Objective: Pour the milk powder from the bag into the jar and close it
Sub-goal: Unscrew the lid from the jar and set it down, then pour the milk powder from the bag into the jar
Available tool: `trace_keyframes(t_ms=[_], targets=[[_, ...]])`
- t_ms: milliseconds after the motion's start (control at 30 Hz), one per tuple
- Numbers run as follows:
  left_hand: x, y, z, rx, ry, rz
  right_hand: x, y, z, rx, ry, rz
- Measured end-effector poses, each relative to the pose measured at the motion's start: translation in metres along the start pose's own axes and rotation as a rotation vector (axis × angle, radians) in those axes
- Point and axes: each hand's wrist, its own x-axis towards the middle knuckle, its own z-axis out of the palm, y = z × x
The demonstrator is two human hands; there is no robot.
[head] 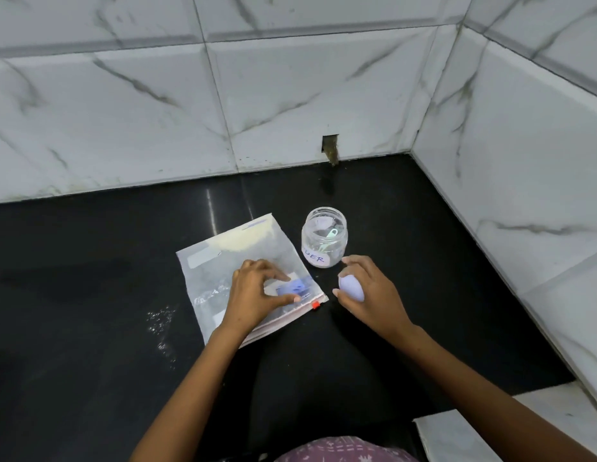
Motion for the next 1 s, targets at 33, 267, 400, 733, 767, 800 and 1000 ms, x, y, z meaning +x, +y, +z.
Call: trace_keyframes(t_ms=[33, 267, 400, 733, 767, 800, 1000], targets=[[-0.006, -0.002, -0.004, 0.049, -0.036, 0.005, 0.002, -0.01, 0.004, -0.005, -0.021, -0.052], [-0.033, -0.008, -0.023, 0.341, -0.248, 0.017, 0.014, -0.048, 0.035, -0.039, -0.209, -0.226], [-0.037, -0.01, -0.031, 0.262, -0.223, -0.03, 0.017, -0.05, 0.04, -0.037, -0.246, -0.262], [-0.037, -0.012, -0.04, 0.395, -0.322, 0.073, 0.025, -0.056, 0.038, 0.067, -0.377, -0.164], [-0.037, -0.013, -0.04, 0.409, -0.327, 0.082, 0.025, -0.058, 0.038, 0.068, -0.386, -0.157], [-0.038, -0.013, -0.039, 0.403, -0.32, 0.083, 0.024, -0.059, 0.038, 0.074, -0.394, -0.147], [-0.037, -0.014, -0.046, 0.275, -0.176, 0.075, 0.024, -0.068, 0.039, 0.075, -0.397, -0.106]])
